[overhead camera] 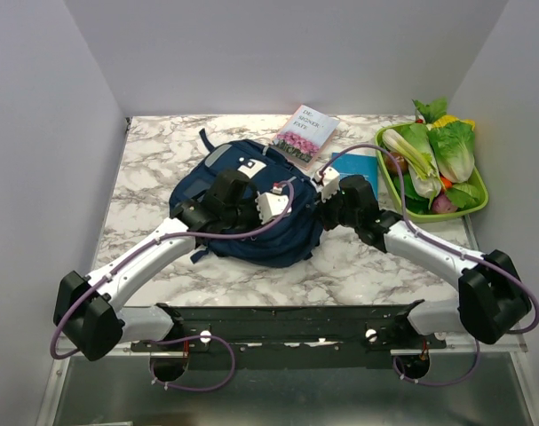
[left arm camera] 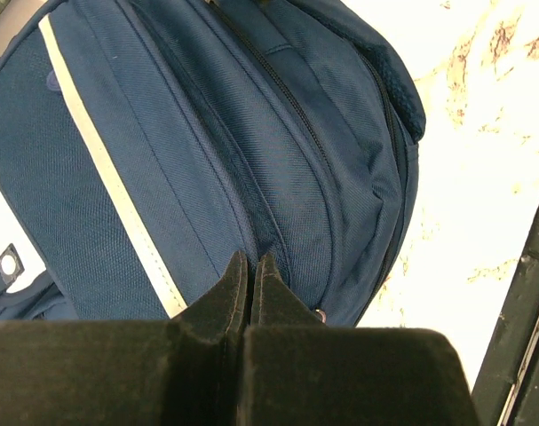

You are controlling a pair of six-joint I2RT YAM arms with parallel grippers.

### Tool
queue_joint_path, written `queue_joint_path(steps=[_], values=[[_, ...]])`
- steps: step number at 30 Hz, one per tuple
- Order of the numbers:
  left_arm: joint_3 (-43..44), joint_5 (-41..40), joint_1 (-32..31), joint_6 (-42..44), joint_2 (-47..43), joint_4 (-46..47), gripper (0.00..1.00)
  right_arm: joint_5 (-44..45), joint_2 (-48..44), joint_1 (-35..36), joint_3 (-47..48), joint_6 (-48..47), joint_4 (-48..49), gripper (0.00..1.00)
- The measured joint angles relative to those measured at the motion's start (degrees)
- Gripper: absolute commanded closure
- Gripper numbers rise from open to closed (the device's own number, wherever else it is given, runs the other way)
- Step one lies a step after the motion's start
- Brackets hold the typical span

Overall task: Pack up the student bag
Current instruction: Zip the student bag at the center of the board.

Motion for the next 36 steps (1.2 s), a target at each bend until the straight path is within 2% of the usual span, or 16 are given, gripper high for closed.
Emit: queue_joint_path(steps=[15,17,20,21,23,24,26,29,31,32,36], values=[[-0.2,3.7,0.3,8.6,-2.8,-8.1,1.00,5.6,12.0,-3.8,11.4,1.0,-3.1,0.99],[-0.4,3.7,0.3,9.2,-3.2,-8.7,0.96,5.2,12.2,-3.8,11.5,1.2,-3.2,0.99],[-1.2,3.3,0.3,9.0,-3.8,-8.5,0.75,3.7,12.0,-3.8,11.4,1.4,-3.2,0.99],[-1.3,3.2,0.3,8.7,-3.8,-8.4,0.63,2.9,12.0,-4.0,11.3,1.5,-3.2,0.99],[-1.8,2.9,0.2,6.8,-3.8,-8.3,0.51,1.6,11.9,-4.3,11.0,1.7,-3.0,0.99],[-1.8,2.8,0.2,5.4,-3.8,-8.5,0.42,1.0,11.9,-4.6,10.6,2.0,-2.6,0.99],[-1.5,2.9,0.2,2.7,-3.7,-8.5,0.37,-0.2,11.7,-5.0,9.8,2.5,-2.1,0.99],[1.0,3.8,0.2,-1.0,-2.2,-8.6,0.21,-1.4,11.6,-5.3,8.4,2.8,-1.1,0.99],[3.1,4.8,0.2,-4.1,-0.7,-7.3,0.18,-1.7,11.6,-5.3,7.8,3.0,-0.4,0.99],[3.9,5.2,0.2,-5.5,0.0,-6.5,0.04,-1.8,11.6,-5.3,7.5,3.0,0.0,0.99],[4.7,6.1,0.0,-11.3,3.7,-0.7,0.01,-2.0,11.2,-5.3,6.8,4.0,0.8,0.99]])
